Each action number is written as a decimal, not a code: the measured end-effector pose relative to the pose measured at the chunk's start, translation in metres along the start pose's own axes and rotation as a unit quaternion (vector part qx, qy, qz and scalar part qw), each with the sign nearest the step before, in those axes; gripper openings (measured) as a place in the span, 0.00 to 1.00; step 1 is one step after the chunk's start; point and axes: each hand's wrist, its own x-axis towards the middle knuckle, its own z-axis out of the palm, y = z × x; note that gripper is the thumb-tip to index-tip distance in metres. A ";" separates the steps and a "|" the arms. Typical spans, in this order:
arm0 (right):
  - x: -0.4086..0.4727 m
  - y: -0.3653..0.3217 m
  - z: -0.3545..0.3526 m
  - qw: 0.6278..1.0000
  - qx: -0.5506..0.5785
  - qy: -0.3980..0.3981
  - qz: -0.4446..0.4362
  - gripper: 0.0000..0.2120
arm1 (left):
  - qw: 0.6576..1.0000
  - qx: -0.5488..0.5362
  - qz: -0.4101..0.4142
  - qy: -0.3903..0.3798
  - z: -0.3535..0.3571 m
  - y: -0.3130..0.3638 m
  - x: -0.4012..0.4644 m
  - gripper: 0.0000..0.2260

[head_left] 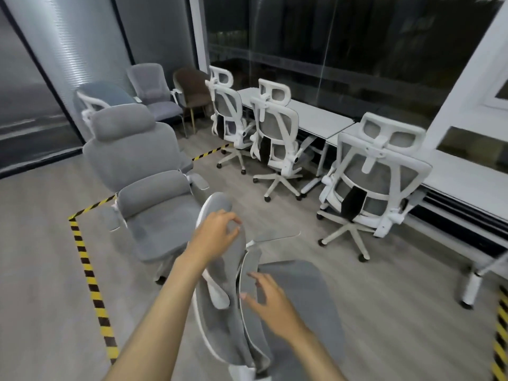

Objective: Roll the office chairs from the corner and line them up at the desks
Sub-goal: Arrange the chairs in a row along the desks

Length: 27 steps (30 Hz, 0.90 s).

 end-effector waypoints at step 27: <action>0.095 -0.010 0.016 0.983 -0.166 0.072 0.040 0.34 | 0.975 0.172 0.038 -0.132 -0.003 -0.079 0.102 0.13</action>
